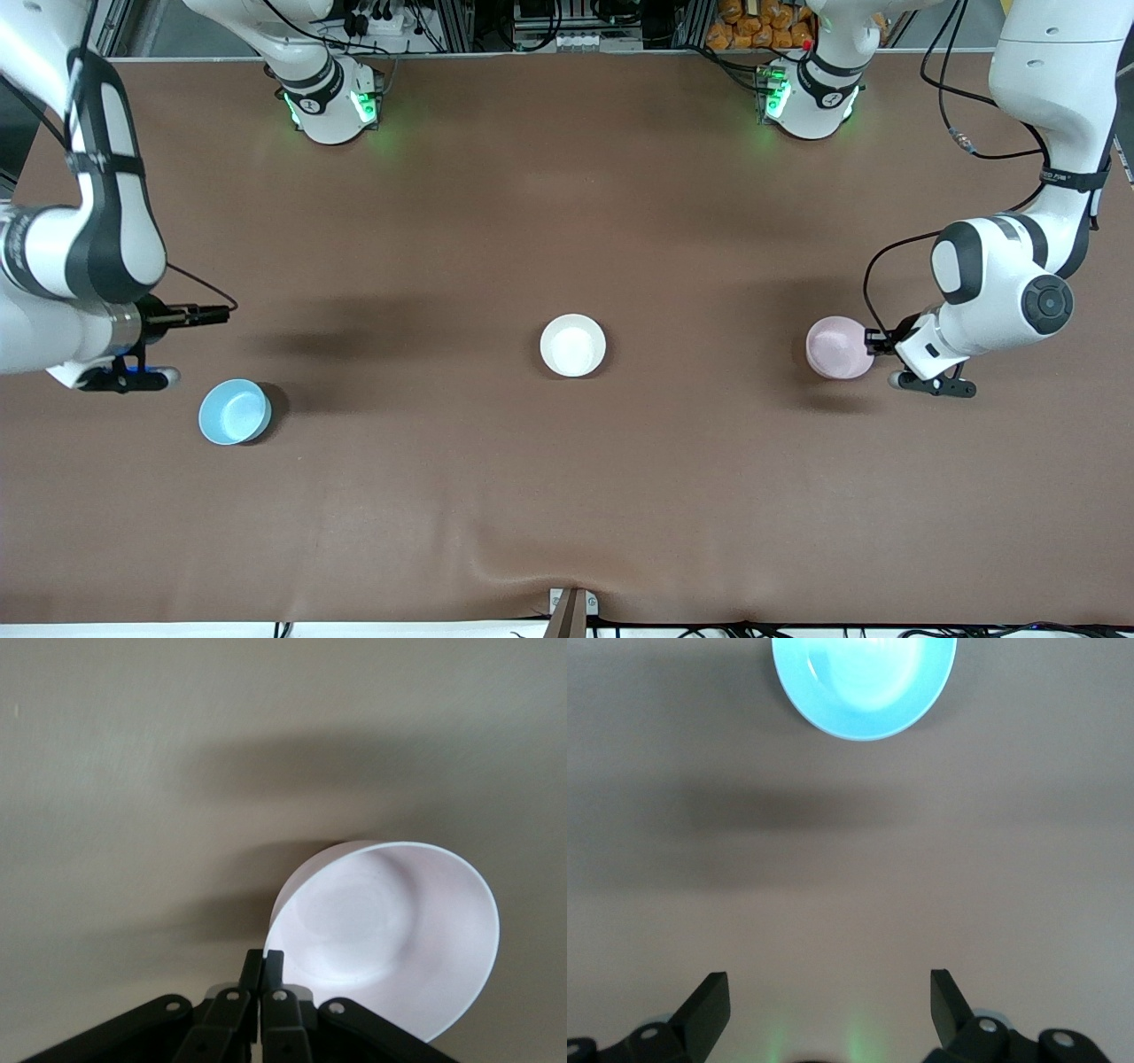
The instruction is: Stack pink and blue bowls on white bowl
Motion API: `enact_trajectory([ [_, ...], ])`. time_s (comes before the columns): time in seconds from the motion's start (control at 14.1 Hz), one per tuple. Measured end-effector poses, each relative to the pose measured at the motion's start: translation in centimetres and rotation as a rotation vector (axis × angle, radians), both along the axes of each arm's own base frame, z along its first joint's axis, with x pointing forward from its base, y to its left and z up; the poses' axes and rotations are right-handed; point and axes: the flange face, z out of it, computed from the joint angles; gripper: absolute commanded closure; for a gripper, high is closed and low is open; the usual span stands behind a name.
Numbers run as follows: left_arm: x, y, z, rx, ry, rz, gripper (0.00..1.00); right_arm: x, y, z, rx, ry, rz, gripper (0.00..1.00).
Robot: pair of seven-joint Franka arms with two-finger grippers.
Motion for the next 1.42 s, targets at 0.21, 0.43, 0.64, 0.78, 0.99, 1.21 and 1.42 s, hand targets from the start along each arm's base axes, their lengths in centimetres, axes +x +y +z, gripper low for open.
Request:
enact_trajectory([
  [0.21, 2.5, -3.8, 4.4, -0.036, 0.006, 0.035, 1.0, 1.7, -0.6, -2.6, 0.028, -0.002, 0.065, 0.0],
  [0.43, 4.3, -9.5, 9.2, -0.05, 0.012, 0.084, 1.0, 4.1, -2.8, -5.8, 0.087, -0.05, 0.211, 0.0],
  [0.64, 3.7, -16.6, 10.5, -0.039, 0.021, 0.143, 1.0, 5.6, -4.7, -9.3, 0.108, -0.114, 0.301, 0.0],
  [0.78, 2.5, -21.7, 10.7, -0.031, 0.034, 0.169, 1.0, 6.3, -5.3, -10.2, 0.097, -0.154, 0.368, 0.0],
  [0.99, 0.3, -28.7, 10.8, -0.063, 0.066, 0.197, 1.0, 7.5, -4.8, -10.0, 0.074, -0.223, 0.431, 0.0],
  [1.21, -1.6, -35.1, 8.6, -0.098, 0.067, 0.202, 1.0, 8.0, -4.1, -10.5, 0.069, -0.25, 0.447, 0.0],
  [1.42, -2.1, -38.4, 5.5, -0.12, 0.058, 0.196, 1.0, 8.3, -5.0, -11.7, 0.052, -0.279, 0.429, 0.0],
])
